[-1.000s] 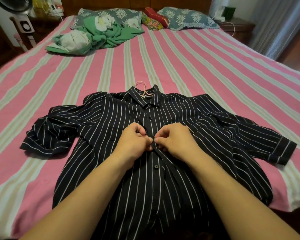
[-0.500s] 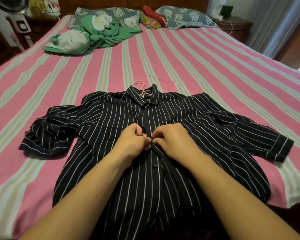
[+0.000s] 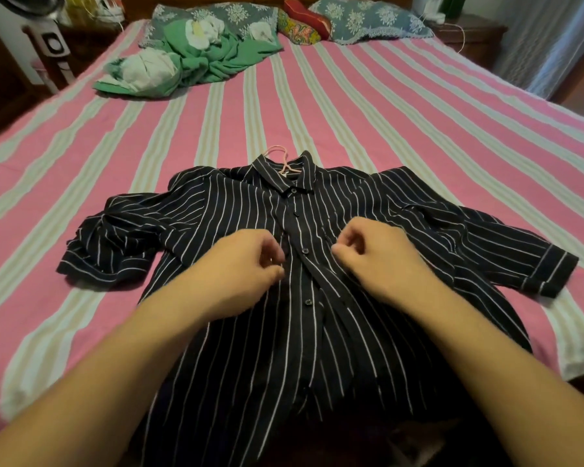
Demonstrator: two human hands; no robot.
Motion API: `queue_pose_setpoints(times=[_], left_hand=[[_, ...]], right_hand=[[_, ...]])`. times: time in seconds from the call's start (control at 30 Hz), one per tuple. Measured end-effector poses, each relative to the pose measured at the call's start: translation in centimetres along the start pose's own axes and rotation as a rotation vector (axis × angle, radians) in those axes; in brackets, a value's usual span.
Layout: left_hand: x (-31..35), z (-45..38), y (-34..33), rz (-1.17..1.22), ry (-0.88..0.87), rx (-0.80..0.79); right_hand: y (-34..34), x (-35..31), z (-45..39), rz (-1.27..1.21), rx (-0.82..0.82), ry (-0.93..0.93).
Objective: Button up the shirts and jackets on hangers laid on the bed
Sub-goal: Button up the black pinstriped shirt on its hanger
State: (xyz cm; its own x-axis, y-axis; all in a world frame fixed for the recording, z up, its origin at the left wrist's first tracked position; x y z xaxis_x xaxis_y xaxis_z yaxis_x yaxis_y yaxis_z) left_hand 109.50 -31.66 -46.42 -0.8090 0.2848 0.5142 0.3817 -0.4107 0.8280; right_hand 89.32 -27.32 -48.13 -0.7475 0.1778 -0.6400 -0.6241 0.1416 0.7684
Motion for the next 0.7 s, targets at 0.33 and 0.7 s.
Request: queue_pose_setpoints(times=[0.33,0.7], left_hand=[[1.3,2.4,-5.1,-0.180,-0.078,0.130],[1.8,2.6,-4.5,-0.189,-0.084,0.201]], right_hand=[[-2.3,0.3,6.3,0.310,-0.067,0.018],[0.0,1.4,4.9,-0.249,-0.185,-0.270]])
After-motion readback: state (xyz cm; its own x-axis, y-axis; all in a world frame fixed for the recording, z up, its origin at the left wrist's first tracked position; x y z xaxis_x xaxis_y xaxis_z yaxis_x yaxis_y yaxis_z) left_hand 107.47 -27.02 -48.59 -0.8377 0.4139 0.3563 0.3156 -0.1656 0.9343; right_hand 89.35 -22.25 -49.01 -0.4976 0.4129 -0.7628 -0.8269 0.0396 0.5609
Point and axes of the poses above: each hand's wrist, its own z-axis away from the middle knuckle, its own y-axis out of the back of the hand, x = y × z, the point moved 2 cm from there along -z, towards the middle knuckle, and after that the axes turned 5 degrees about -z, right-handed, at the moved point
